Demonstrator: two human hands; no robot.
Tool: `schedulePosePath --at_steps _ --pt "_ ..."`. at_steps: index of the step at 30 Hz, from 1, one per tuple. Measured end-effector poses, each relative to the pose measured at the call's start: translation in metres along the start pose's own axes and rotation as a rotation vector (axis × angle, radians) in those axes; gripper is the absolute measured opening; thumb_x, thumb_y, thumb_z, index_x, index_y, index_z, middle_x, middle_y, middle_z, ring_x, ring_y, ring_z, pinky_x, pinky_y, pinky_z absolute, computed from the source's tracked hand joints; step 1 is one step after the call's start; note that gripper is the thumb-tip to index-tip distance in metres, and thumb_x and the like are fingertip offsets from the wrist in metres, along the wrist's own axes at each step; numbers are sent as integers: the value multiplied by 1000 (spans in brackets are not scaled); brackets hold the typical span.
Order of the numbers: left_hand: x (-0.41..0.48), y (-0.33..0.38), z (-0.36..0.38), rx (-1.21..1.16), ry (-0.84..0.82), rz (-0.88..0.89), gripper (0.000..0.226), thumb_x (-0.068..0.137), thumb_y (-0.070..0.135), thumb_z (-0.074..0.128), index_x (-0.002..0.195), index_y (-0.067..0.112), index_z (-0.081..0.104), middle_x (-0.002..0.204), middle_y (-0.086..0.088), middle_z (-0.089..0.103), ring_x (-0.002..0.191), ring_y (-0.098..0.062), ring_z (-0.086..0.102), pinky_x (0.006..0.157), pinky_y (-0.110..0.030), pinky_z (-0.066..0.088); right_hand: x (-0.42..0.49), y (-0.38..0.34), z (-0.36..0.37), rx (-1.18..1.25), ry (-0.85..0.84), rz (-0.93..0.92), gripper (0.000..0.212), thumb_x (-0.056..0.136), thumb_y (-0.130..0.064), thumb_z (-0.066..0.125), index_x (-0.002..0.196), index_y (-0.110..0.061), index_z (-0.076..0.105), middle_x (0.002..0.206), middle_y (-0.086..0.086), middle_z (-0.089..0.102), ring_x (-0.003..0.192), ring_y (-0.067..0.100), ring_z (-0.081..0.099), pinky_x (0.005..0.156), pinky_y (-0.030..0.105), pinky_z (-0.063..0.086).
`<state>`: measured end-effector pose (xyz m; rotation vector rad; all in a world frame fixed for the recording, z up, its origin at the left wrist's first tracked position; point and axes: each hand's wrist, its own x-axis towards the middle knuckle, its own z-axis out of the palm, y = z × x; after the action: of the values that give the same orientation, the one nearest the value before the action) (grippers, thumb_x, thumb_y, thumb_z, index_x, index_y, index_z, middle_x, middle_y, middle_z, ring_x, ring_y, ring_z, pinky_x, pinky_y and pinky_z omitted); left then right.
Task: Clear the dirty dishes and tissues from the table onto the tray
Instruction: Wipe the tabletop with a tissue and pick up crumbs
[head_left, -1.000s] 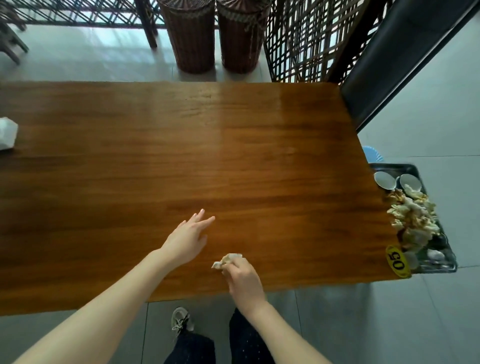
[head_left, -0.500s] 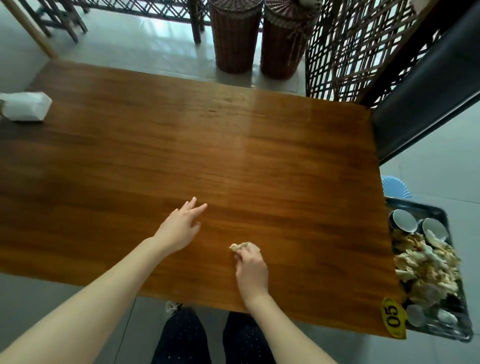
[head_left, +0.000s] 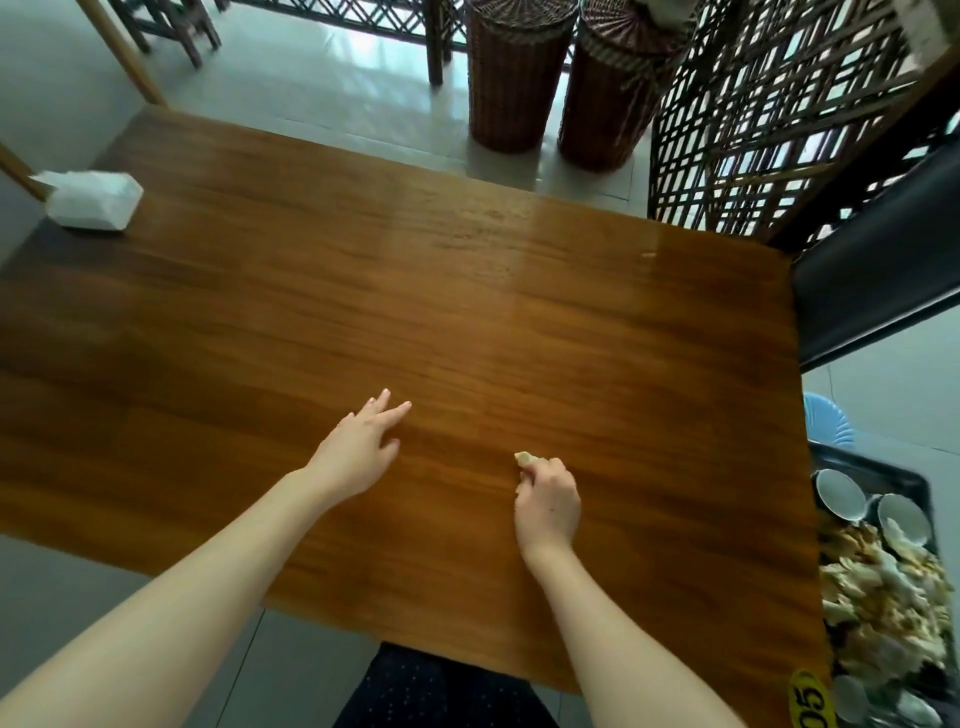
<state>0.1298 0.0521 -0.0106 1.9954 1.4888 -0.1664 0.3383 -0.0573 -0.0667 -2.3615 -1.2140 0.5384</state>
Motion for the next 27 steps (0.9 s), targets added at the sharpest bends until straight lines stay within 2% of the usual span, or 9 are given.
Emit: schedulePosePath --at_steps 4,7,10,13,16,18,20,23,27 --pt "7 -13 -8 -26 -15 -5 56 98 20 45 149 33 26 159 0 11 147 -18 11 117 -35 13 -35 -47 33 -4 -141 -173 31 87 -3 59 111 -19 68 105 -2 65 99 15 60 86 25 51" --pt "15 -24 -16 -13 -30 -14 56 98 19 45 149 31 26 160 -1 11 147 -17 11 118 -35 12 -65 -70 48 9 -281 -486 36 62 1 82 92 -16 73 84 -1 68 77 13 66 67 22 57" --pt "20 -30 -22 0 -46 -18 56 99 19 45 150 30 25 160 -2 11 147 -18 11 118 -35 12 -55 -69 49 -42 -395 -568 24 75 -1 73 94 -14 71 85 0 64 75 15 62 67 24 55" --pt "26 -35 -26 8 -55 -1 57 99 19 44 150 31 22 160 -1 10 147 -18 11 118 -35 12 -2 -58 38 13 -244 -269 25 90 -8 58 110 -18 68 97 1 63 88 16 59 78 28 52" --pt "32 -42 -30 8 -61 2 57 99 18 44 150 31 22 160 0 9 147 -18 10 118 -35 12 58 -46 19 71 -33 56 25 91 -8 56 110 -18 69 98 4 62 91 21 61 77 29 50" --pt "34 -48 -31 4 -71 3 57 99 18 44 151 31 21 160 0 9 147 -17 9 118 -35 11 77 -45 17 70 96 180 23 93 -9 57 111 -15 69 99 5 63 91 21 62 73 25 49" --pt "37 -53 -32 7 -72 1 57 100 19 44 151 31 21 160 0 9 147 -17 9 118 -34 12 74 -59 26 37 111 174 27 93 -7 56 114 -16 68 102 5 64 92 20 61 76 25 49" --pt "42 -58 -32 18 -63 1 57 99 19 43 151 31 21 160 1 9 147 -18 10 118 -35 13 41 -97 54 11 -62 -215 34 84 4 59 110 -16 70 101 6 67 92 23 63 83 30 49" --pt "49 -61 -34 48 -26 12 58 99 20 44 151 30 20 160 0 9 147 -18 10 118 -35 13 7 -119 78 -52 -295 -741 23 76 8 67 94 -5 71 89 11 67 80 26 64 75 38 56"
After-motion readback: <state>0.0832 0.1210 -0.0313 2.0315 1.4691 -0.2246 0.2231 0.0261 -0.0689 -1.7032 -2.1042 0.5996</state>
